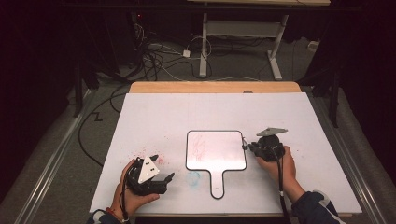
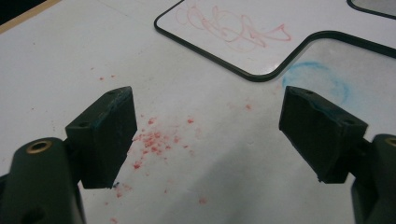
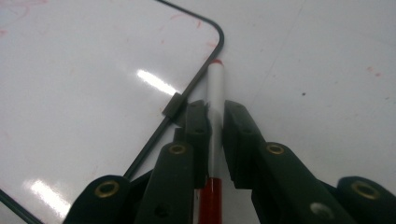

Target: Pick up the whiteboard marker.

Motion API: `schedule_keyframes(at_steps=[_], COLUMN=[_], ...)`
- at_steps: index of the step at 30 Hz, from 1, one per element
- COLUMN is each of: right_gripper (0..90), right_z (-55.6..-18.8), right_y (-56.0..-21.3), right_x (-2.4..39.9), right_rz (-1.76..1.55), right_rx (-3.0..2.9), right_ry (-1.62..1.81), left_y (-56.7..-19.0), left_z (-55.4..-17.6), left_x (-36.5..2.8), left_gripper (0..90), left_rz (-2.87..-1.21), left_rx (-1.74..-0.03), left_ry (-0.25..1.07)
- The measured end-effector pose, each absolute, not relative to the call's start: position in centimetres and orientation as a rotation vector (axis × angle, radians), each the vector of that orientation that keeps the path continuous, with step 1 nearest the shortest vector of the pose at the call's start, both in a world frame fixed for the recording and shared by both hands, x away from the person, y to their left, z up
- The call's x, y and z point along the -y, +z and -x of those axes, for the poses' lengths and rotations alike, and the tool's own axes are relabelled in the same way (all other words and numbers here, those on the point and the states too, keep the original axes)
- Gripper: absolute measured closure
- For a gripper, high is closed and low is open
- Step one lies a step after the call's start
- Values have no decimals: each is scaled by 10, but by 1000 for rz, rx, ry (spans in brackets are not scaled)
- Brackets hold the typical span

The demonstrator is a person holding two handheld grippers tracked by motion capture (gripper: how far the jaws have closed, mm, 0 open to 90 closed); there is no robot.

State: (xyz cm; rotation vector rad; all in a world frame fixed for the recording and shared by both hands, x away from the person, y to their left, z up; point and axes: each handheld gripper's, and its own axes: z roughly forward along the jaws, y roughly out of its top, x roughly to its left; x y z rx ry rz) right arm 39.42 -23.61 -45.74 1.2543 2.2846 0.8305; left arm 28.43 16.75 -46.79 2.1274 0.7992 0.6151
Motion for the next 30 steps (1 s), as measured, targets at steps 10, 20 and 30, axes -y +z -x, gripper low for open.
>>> schedule_keyframes(at_steps=[10,20,30], right_gripper=[818,817,818], right_z=[-379,-363,-350], right_y=[-425,-401,-397], right_x=[237,210,184], right_rz=[-1134,-998,-894], right_rx=[-2216,-2248,-2236], right_ry=[1083,1307,1424], left_y=[-466,-442,-428], left_z=[-289,-310,-337], left_x=[-162,-128,-53], left_gripper=[192,216,304], left_rz=[-2118,-2014,-1980], left_rx=[-807,-742,-639], left_ry=[601,510,370])
